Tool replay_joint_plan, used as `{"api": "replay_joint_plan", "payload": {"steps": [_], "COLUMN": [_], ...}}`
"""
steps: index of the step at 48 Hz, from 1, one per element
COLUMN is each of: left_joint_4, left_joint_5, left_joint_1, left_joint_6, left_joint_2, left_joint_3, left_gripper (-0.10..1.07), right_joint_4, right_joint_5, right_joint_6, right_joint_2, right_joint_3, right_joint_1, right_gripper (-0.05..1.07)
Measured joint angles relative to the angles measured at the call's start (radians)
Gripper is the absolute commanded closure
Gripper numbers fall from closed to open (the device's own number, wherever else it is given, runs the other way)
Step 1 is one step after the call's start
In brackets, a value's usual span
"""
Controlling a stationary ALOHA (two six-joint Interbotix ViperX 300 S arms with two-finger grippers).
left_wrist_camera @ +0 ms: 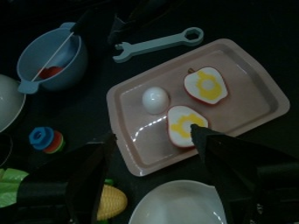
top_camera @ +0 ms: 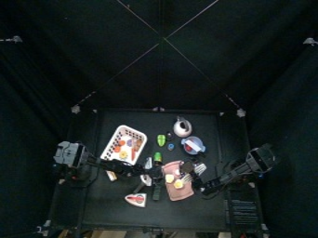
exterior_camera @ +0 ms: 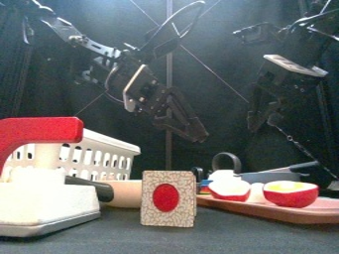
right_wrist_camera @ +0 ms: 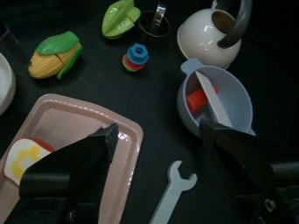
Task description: Grab apple half
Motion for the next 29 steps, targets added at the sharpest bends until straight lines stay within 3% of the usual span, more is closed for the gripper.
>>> {"api": "replay_joint_plan", "payload": {"steps": [18, 29], "left_joint_4": [-0.006, -0.104], "left_joint_5": [-0.003, -0.006], "left_joint_1": [-0.028, -0.067], "left_joint_6": [-0.008, -0.008], "left_joint_2": [-0.235, -0.357], "left_joint_3": [0.167, 0.239], "left_gripper": [-0.03, -0.03], "right_joint_4": [0.103, 0.124], "right_joint_5": [-0.242, -0.328], "right_joint_6": [-0.008, -0.008], "right_joint_2": [0.009, 0.017], "right_joint_3": [-0.014, 0.006], "right_joint_1": [0.044, 0.081], "right_gripper": [0.0, 0.0]}}
